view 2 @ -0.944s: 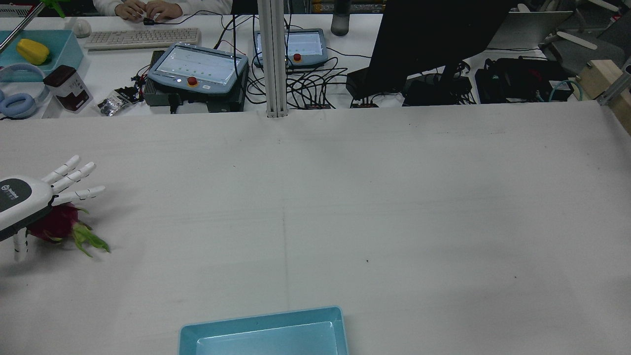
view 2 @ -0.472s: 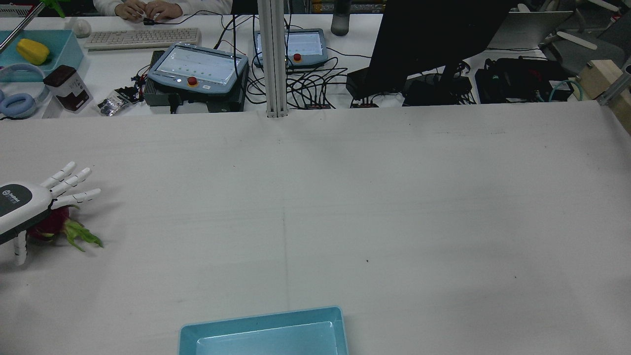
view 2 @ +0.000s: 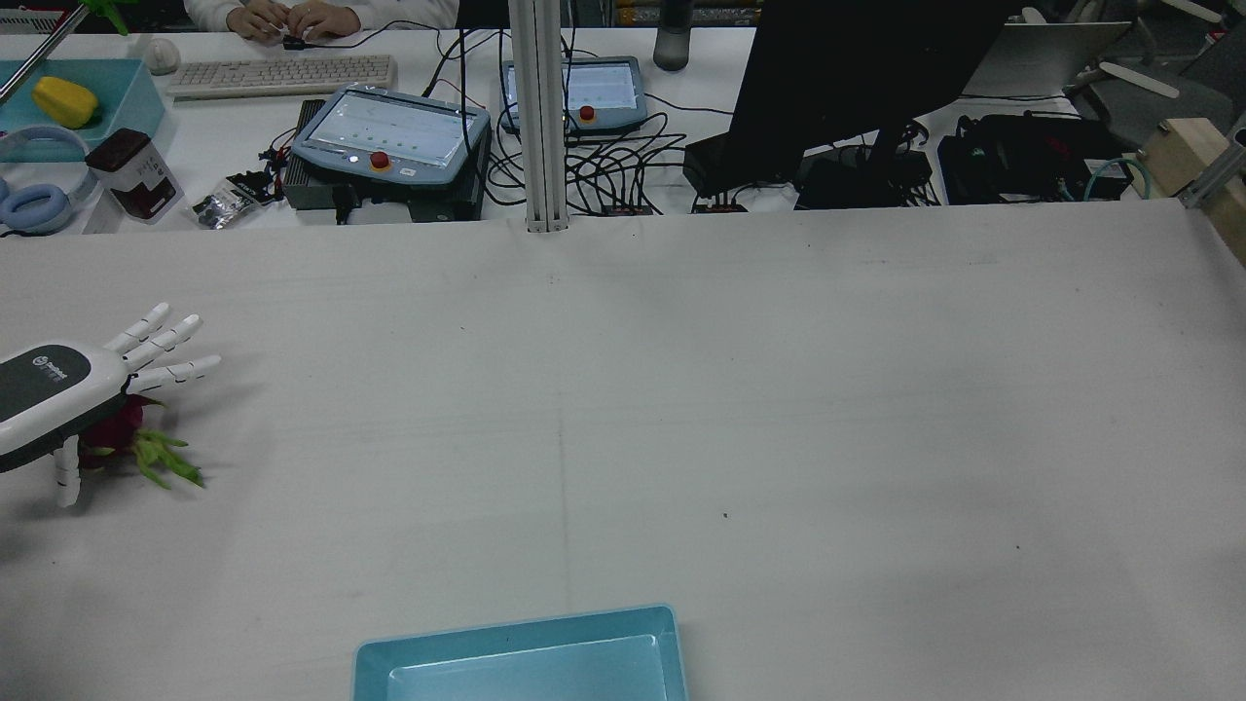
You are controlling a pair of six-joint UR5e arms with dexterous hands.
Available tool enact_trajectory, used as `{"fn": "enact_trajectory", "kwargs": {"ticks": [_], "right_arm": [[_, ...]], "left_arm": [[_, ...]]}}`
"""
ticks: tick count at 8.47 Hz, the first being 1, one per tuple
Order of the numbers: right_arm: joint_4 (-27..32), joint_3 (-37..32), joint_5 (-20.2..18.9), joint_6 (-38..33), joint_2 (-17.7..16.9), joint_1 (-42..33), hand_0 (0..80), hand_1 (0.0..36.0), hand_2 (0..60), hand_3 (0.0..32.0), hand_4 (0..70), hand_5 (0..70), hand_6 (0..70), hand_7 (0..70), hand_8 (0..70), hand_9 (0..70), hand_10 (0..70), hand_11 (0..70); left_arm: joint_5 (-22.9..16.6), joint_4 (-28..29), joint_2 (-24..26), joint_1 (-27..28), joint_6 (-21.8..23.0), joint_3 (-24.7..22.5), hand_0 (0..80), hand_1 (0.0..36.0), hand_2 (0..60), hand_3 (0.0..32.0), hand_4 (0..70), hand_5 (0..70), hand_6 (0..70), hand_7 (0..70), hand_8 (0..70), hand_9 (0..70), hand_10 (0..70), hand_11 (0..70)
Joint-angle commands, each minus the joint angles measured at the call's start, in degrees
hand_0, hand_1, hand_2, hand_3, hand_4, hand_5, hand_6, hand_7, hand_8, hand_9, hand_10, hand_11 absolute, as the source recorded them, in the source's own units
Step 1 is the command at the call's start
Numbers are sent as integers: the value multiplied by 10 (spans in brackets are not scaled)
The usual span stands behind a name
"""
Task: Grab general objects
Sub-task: 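Move the left hand down to the pink dragon fruit, then close the left hand fingers around the dragon fruit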
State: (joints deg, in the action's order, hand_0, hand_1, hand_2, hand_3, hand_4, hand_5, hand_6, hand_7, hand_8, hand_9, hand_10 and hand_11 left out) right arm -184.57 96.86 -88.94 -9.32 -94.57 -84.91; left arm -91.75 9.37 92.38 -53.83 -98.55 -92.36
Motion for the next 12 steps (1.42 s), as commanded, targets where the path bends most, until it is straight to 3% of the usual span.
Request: {"fn": "enact_trajectory", "kwargs": {"ticks": [1,2,6,7,8,9,10,11,12], "right_arm": [[0,0,0,0,0,0,0,0,0,0,0,0,0,0,0,0,0,0],[0,0,0,0,0,0,0,0,0,0,0,0,0,0,0,0,0,0],[1,0,0,0,0,0,0,0,0,0,0,0,0,0,0,0,0,0],[0,0,0,0,-1,0,0,0,0,0,0,0,0,0,0,0,0,0],[0,0,0,0,0,0,0,0,0,0,0,0,0,0,0,0,0,0],[0,0,0,0,0,0,0,0,0,0,0,0,0,0,0,0,0,0],[0,0,0,0,0,0,0,0,0,0,0,0,0,0,0,0,0,0],[1,0,0,0,0,0,0,0,0,0,0,0,0,0,0,0,0,0],[0,0,0,0,0,0,0,0,0,0,0,0,0,0,0,0,0,0]], "left_arm": [[1,-27,36,0,-20,42,600,224,0,188,48,0,0,0,0,0,0,18],[1,-26,36,0,-20,42,613,235,0,154,73,0,0,0,0,0,0,24],[1,-20,32,0,-21,53,600,230,0,148,63,0,0,0,0,0,0,17],[2,-20,32,-1,-21,53,601,237,10,132,68,0,0,0,0,0,0,26],[2,-16,30,-3,-21,52,600,247,49,92,88,0,0,0,0,0,12,44],[2,-12,30,-3,-22,53,600,265,145,26,66,428,19,77,0,3,49,98],[3,-7,29,-4,-22,58,585,291,310,0,15,700,65,218,12,29,78,140],[12,-2,29,-4,-22,60,555,328,572,0,59,700,108,342,46,54,117,196],[31,2,23,-3,-22,61,543,325,600,0,80,700,130,404,64,81,132,217]]}}
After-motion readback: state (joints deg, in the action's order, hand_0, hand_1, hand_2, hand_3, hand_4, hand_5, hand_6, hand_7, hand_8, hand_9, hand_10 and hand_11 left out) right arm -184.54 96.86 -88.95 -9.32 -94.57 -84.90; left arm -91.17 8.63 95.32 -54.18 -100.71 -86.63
